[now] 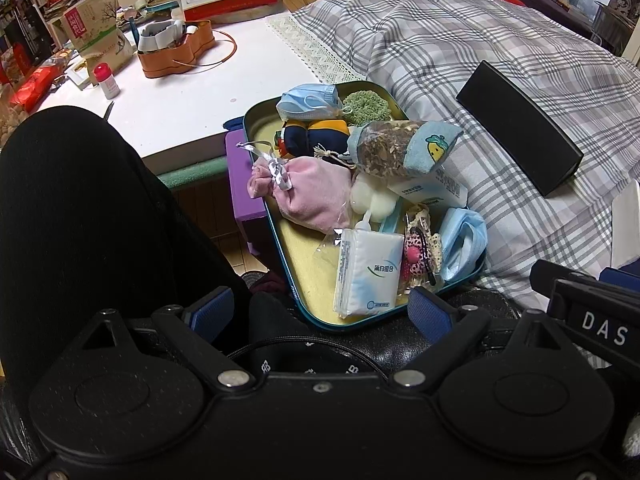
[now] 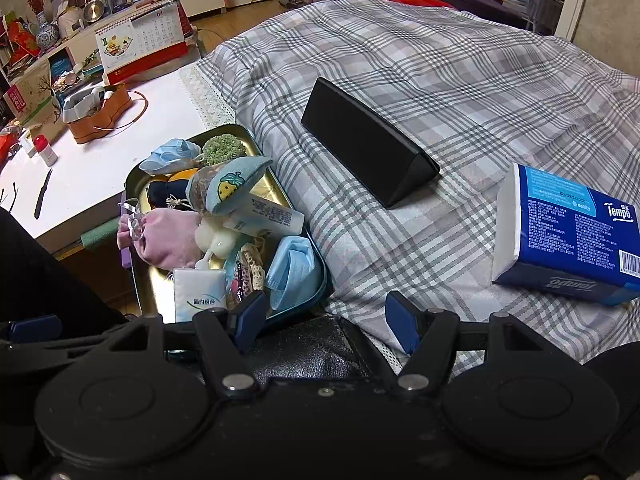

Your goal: Organize soft objects

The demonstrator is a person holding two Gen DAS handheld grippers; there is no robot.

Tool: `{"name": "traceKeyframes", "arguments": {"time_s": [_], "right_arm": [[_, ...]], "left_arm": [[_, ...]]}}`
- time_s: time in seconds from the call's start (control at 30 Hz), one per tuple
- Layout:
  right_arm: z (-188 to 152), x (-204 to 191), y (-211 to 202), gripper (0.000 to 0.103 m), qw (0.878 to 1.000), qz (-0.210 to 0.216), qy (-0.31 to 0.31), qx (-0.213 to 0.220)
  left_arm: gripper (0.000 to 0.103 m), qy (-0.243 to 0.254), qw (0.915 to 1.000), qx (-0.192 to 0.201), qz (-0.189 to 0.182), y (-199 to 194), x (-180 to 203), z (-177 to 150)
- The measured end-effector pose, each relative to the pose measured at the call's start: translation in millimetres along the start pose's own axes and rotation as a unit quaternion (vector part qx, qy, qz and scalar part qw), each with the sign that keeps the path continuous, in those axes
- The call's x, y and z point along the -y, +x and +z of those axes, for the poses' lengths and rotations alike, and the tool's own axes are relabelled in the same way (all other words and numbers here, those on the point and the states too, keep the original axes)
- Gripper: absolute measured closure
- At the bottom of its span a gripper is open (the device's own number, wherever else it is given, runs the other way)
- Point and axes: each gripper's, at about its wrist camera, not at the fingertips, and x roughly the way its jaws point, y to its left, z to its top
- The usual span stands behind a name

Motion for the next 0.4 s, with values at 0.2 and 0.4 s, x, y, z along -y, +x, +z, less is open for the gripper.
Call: {"name": "traceKeyframes", "arguments": {"time_s": [0.2, 0.4], "right_arm": [[-0.1, -0.2, 0.0, 0.038, 1.0, 0.0, -0.001, 0.0], [-0.2, -0.1, 0.2, 0.038, 1.0, -0.001, 0.0, -0.001]], "left_arm": [[0.013, 0.001, 1.0, 0.0, 0.0, -0.2, -0.1, 0.2], [0.013, 0.0, 1.0, 0.001, 0.002, -0.3, 0.3, -1.7]]}}
